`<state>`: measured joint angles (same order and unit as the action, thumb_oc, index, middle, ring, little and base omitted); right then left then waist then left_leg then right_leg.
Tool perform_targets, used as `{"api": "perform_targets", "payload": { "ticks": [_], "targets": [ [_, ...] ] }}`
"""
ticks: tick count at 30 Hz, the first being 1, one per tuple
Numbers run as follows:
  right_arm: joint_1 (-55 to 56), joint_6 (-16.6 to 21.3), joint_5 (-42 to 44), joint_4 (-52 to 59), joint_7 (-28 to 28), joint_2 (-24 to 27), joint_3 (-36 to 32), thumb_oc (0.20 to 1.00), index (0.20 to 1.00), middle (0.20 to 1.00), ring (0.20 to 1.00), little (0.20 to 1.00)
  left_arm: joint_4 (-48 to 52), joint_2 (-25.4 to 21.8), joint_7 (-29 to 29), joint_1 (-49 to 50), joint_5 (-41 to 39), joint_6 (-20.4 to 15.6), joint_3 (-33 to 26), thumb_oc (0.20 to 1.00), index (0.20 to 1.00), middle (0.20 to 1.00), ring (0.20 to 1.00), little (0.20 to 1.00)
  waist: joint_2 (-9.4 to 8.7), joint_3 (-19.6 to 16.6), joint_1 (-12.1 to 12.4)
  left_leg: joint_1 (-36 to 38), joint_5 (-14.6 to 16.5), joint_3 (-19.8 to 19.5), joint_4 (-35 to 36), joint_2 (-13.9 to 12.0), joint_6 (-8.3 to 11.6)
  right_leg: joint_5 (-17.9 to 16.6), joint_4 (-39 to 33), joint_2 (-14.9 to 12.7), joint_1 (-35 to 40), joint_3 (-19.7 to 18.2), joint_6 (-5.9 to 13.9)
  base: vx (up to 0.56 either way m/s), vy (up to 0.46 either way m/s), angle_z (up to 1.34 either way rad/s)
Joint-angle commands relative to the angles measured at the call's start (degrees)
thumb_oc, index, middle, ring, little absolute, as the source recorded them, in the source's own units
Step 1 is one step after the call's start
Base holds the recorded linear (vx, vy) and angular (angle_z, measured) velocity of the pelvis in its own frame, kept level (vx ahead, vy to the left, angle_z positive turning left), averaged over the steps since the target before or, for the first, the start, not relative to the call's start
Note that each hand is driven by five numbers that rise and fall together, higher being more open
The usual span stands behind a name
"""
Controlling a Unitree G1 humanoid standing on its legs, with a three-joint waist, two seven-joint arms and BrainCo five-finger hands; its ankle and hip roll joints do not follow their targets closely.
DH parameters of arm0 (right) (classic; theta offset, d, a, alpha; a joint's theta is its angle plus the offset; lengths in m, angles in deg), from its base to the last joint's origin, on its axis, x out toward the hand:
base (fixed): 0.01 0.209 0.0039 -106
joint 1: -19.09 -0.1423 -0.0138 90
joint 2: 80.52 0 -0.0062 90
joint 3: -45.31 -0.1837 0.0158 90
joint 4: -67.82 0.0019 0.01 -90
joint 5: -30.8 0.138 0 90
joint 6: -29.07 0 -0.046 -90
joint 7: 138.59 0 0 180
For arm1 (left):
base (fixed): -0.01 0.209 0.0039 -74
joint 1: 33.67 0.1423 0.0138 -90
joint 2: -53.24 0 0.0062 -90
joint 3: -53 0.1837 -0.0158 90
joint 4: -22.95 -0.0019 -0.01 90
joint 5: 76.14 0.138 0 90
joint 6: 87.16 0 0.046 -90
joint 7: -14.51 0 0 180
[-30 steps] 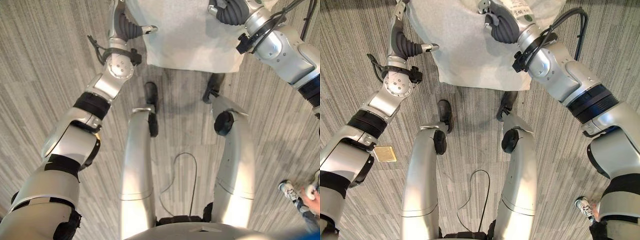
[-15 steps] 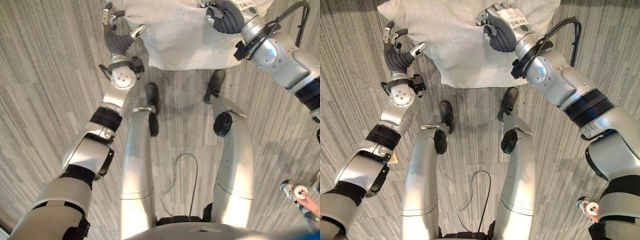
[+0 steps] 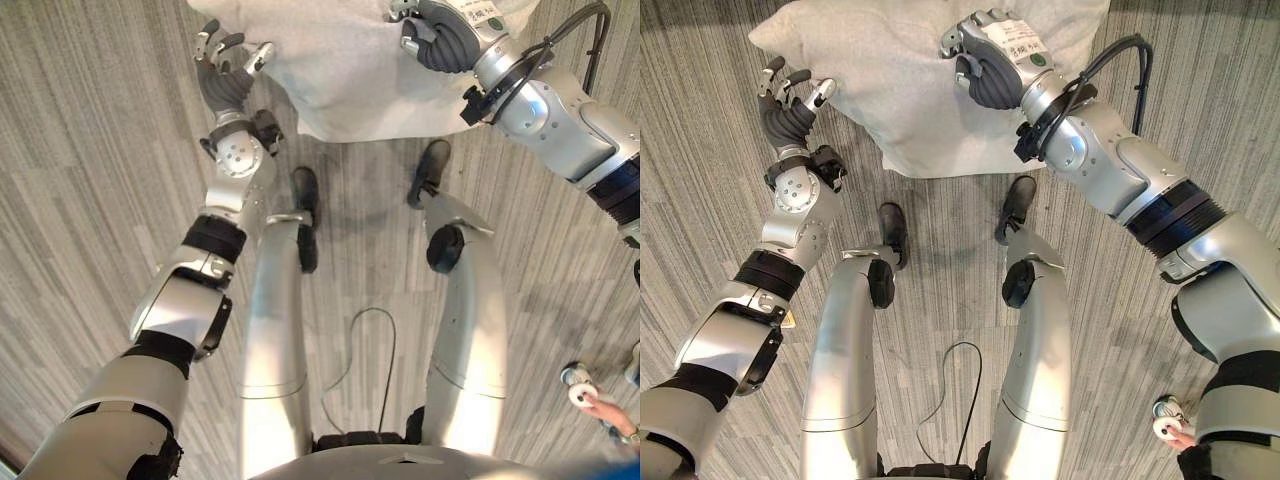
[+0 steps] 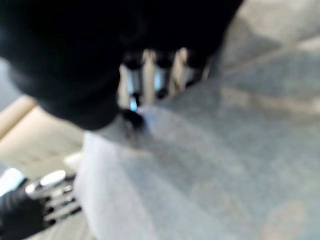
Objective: Pick up all the scattered cushions and arrange them neatly on the sofa.
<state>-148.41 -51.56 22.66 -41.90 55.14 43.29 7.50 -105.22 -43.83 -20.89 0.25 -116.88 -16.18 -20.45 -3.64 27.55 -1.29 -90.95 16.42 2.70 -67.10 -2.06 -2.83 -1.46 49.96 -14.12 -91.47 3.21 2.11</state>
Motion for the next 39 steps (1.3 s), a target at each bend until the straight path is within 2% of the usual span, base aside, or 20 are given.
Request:
{"api": "perform_targets", "payload": {
  "ticks": [1, 2, 7, 9, 13, 22, 26, 39],
  "targets": [
    [-0.7, 3.1, 1.0, 8.1, 2.6, -1.0, -2.2, 0.2, 0.2, 0.2, 0.2, 0.2, -1.8, 3.6, -1.8, 6.0, -2.7, -1.7, -2.4, 1.0, 1.0, 1.0, 1.0, 1.0, 0.97, -1.0, 0.3, 1.0, -4.4, -4.8, 8.4, 3.1, 3.93, 10.6, 10.8, 1.9, 1.5, -3.2, 2.41, 0.0, 0.0, 0.0],
    [-0.2, 3.2, 0.8, 8.2, 2.9, -1.0, -2.6, 0.2, 0.2, 0.2, 0.2, 0.2, 0.2, 3.2, -2.7, 7.2, -2.3, -2.9, -3.4, 1.0, 1.0, 1.0, 1.0, 1.0, 1.0, -1.0, 0.5, 1.0, -4.3, -4.7, 8.1, 3.2, 3.94, 10.6, 11.0, 2.0, 1.5, -3.1, 2.36, 0.0, 0.0, 0.0],
    [1.3, 4.0, 1.0, 8.0, 3.3, -0.6, -4.1, 0.2, 0.2, 0.2, 0.2, 0.2, 4.4, 0.5, -3.3, 9.5, 0.8, -3.9, -5.0, 1.0, 1.0, 1.0, 1.0, 1.0, 1.34, -1.3, 0.8, 1.0, -4.2, -5.0, 7.7, 3.3, 3.92, 10.7, 11.1, 2.2, 1.5, -2.9, 2.32, 0.0, 0.0, 0.0],
    [3.3, 4.2, 0.8, 8.0, 3.4, -0.6, -5.6, 0.2, 0.2, 0.2, 0.2, 0.2, 7.1, -0.4, -4.0, 12.0, 1.0, -5.5, -7.7, 1.0, 1.0, 1.0, 1.0, 1.0, 1.54, -1.5, 1.1, 1.0, -4.1, -5.1, 7.6, 3.3, 3.98, 10.8, 11.1, 2.2, 1.5, -2.8, 2.3, 0.0, 0.0, 0.0],
    [4.4, 4.6, 0.7, 7.6, 3.1, -0.5, -6.9, 0.2, 0.2, 0.2, 0.2, 0.2, 6.5, -2.4, -3.3, 14.0, 2.3, -4.8, -9.2, 1.0, 1.0, 1.0, 1.0, 1.0, 1.54, -1.7, 1.4, 1.0, -4.1, -5.1, 7.3, 3.1, 4.07, 10.8, 11.4, 2.3, 1.5, -2.9, 2.2, 0.0, 0.0, -0.01],
    [3.7, 5.7, 1.3, 8.7, 2.3, -1.0, -7.1, 0.2, 0.2, 0.2, 0.2, 0.2, 4.2, -4.5, 0.3, 9.6, 8.2, -1.8, -3.5, 1.0, 1.0, 1.0, 1.0, 1.0, 0.93, -1.2, 0.8, 1.0, -4.5, -5.4, 7.1, 2.9, 4.26, 11.0, 12.0, 2.3, 1.5, -3.2, 2.24, 0.0, -0.003, 0.0],
    [2.3, 6.5, 1.1, 11.2, 2.3, -1.3, -6.1, 0.2, 0.2, 0.2, 0.2, 0.2, 3.3, -3.6, 1.9, 5.7, 8.2, -1.5, 0.1, 1.0, 1.0, 1.0, 1.0, 1.0, 0.64, -0.7, 0.2, 1.0, -4.4, -5.3, 7.1, 2.7, 4.25, 11.0, 11.9, 2.4, 1.5, -3.2, 2.33, 0.0, 0.002, -0.02],
    [-1.0, 8.4, 2.7, 19.2, 1.3, -0.7, -3.3, 0.2, 0.2, 0.2, 0.2, 0.2, -0.3, -0.6, 5.2, 1.1, 7.2, 0.0, 5.3, 1.0, 1.0, 1.0, 1.0, 1.0, 0.32, 1.0, -1.0, 1.0, -4.1, -5.3, 6.8, 2.2, 4.01, 10.6, 11.4, 3.0, 1.5, -3.4, 2.75, 0.0, 0.0, -0.02]
  ]
}}
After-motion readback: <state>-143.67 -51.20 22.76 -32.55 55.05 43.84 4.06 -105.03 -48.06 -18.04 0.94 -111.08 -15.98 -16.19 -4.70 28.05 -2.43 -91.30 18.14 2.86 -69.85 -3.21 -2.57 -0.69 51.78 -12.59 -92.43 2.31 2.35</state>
